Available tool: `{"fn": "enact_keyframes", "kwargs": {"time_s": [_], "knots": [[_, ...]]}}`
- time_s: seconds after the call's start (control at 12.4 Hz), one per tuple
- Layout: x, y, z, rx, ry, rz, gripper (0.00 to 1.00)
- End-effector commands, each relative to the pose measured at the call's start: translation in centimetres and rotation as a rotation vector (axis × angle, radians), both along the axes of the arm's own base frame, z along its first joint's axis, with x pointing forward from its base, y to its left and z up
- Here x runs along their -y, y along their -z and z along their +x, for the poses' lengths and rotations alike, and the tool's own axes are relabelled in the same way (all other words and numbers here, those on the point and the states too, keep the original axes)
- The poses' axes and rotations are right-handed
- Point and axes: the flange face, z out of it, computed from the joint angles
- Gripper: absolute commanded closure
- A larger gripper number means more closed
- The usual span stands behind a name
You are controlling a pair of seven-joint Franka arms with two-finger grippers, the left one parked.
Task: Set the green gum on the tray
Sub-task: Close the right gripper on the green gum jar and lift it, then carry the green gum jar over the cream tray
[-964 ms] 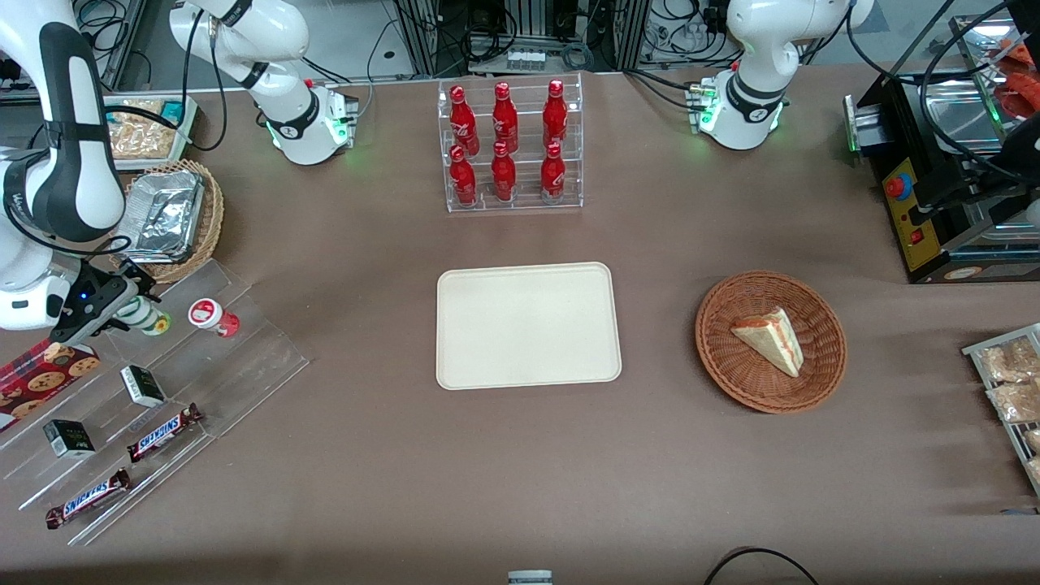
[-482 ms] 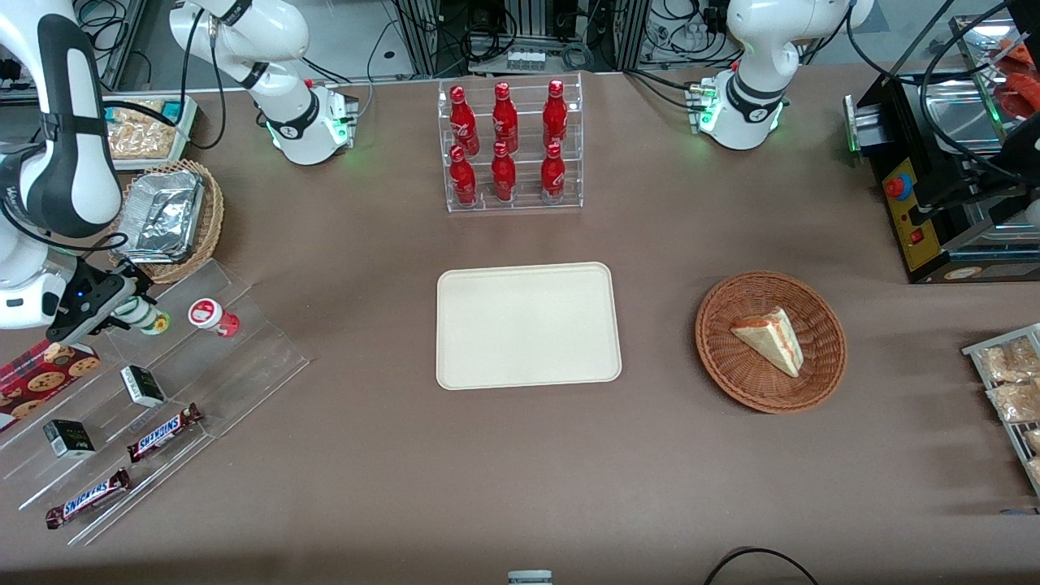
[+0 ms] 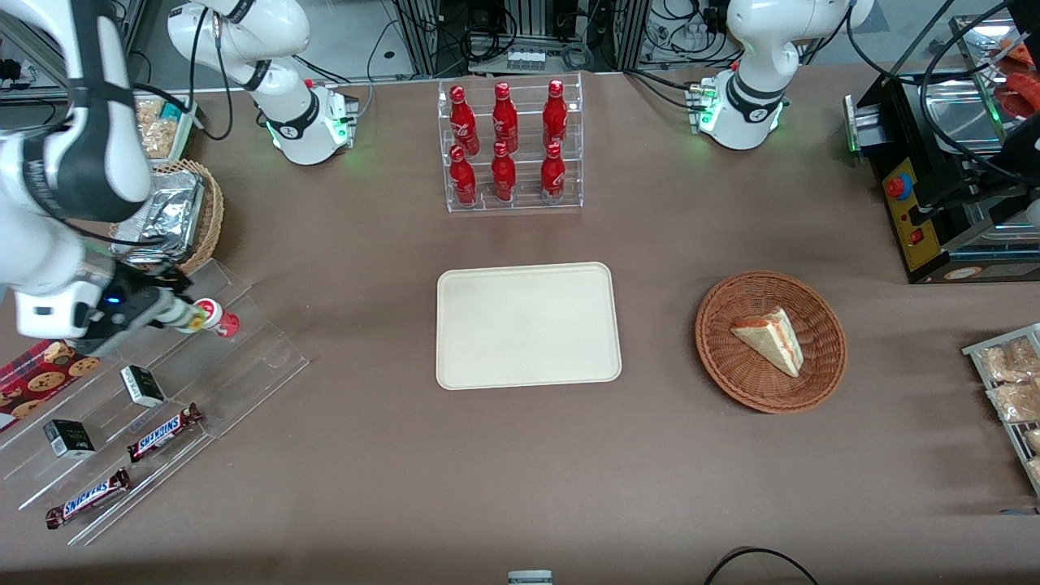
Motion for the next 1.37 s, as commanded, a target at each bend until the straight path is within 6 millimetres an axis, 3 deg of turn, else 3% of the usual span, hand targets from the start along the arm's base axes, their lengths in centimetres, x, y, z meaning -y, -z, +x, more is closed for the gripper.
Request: {"fn": "enact_keyframes", "kwargs": {"time_s": [0.0, 0.4, 0.56, 0.88, 1.29], "knots": [[-5.7, 0.7, 0.8, -0.028, 0.115, 0.014, 1.00], [-19.7, 4.3, 2.3, -0.087, 0.325, 0.050, 1.00], [-26.4, 5.1, 2.9, -0.082, 0.389, 0.044, 1.00], [-37.2, 8.7, 2.2, -0.047, 0.522, 0.009, 1.00], [-44.8, 12.6, 0.4, 0.045, 0.614, 0.067, 1.00]]}}
